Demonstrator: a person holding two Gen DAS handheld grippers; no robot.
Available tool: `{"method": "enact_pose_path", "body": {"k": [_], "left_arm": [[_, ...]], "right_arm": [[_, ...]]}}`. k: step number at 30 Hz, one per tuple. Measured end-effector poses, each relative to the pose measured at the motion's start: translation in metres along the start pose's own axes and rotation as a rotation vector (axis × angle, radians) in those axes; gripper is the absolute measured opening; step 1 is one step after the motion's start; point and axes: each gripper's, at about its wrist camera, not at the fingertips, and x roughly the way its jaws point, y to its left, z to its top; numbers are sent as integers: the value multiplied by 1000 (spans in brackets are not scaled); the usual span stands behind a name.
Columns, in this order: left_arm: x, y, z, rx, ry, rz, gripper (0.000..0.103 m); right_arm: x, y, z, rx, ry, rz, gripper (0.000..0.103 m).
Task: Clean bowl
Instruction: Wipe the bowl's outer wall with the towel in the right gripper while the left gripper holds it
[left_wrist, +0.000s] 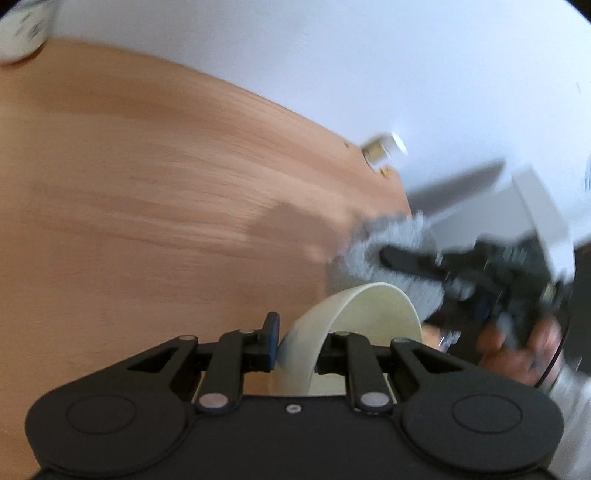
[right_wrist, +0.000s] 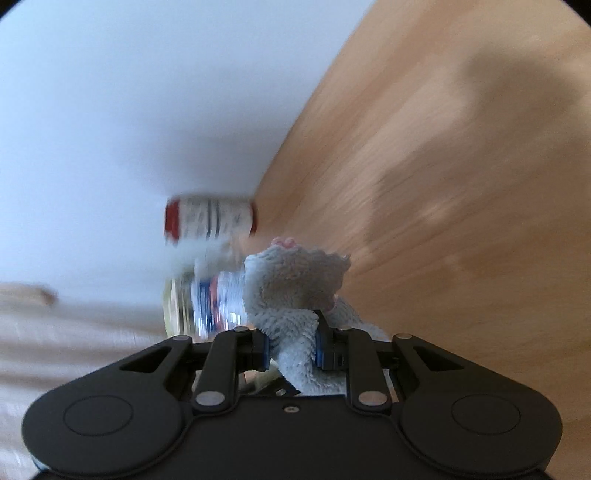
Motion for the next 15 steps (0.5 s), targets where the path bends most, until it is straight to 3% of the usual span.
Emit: {"method": "enact_pose_path", "body": {"k": [6,15], "left_arm": [[0,6,2,-63,-13,-3,16],[-1,5,4,-127,-74,12,16]], "right_arm": [[-3,-24,-15,138,-107,25,24],[-21,-11,-19,170,-174,110,24]]}}
